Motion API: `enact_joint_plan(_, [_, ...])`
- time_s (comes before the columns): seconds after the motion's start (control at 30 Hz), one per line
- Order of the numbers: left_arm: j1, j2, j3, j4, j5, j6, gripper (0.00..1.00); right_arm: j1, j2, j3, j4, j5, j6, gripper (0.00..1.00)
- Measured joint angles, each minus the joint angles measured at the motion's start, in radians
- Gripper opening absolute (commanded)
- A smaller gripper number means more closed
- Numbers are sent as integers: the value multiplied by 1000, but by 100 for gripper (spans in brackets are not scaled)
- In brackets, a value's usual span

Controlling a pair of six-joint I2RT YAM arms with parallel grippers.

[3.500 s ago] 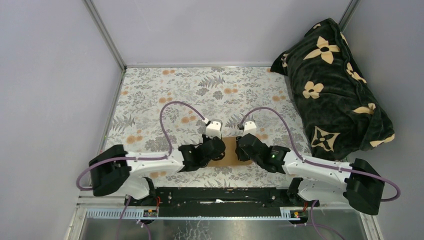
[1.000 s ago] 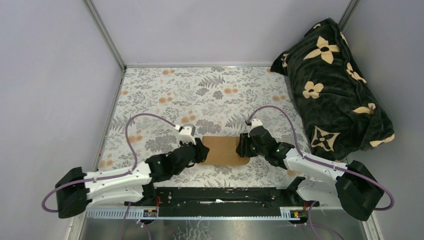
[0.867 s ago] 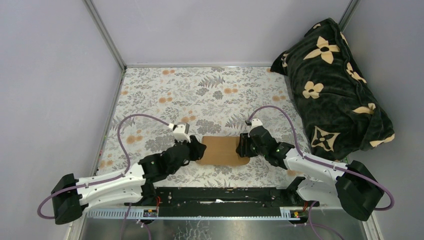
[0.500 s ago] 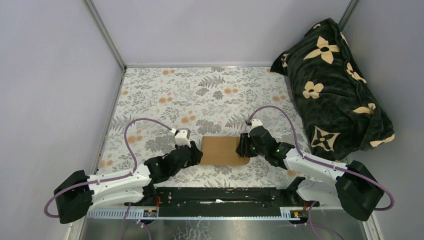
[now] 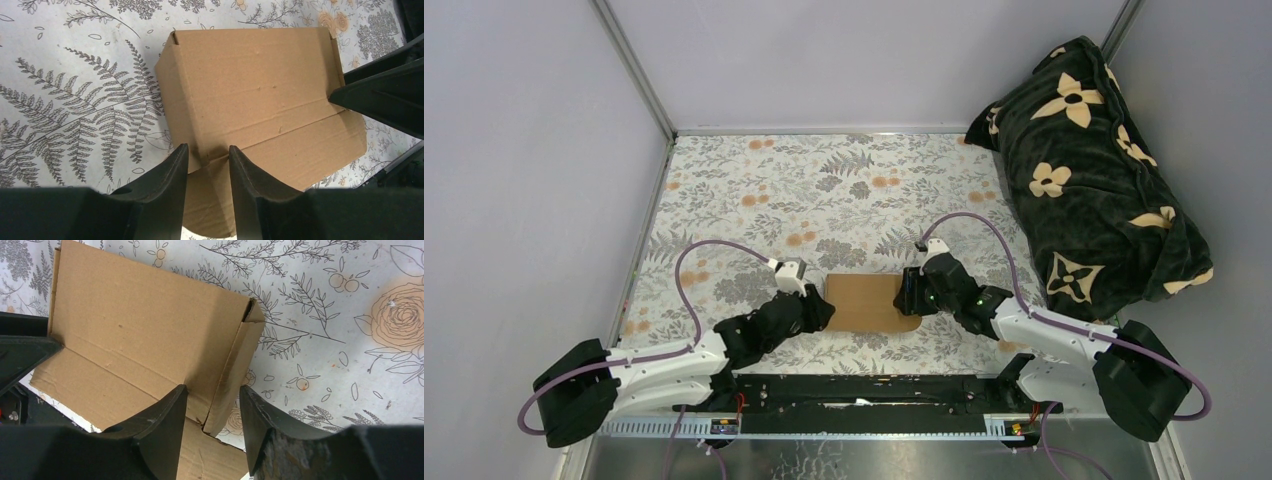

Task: Fold the paper box
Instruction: Close the paper box at the center of the board.

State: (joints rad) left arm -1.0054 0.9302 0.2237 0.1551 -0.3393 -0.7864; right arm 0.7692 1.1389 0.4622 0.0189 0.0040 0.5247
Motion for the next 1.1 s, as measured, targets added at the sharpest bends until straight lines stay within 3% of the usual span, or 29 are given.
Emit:
enact_joint_plan(0.37, [2, -5, -19, 40, 19, 11, 50, -4, -6, -55, 92, -38, 42, 64])
enact_joint_plan(1.1, [3, -95, -23, 13, 54, 11, 54, -55, -55, -90, 95, -127, 75, 65])
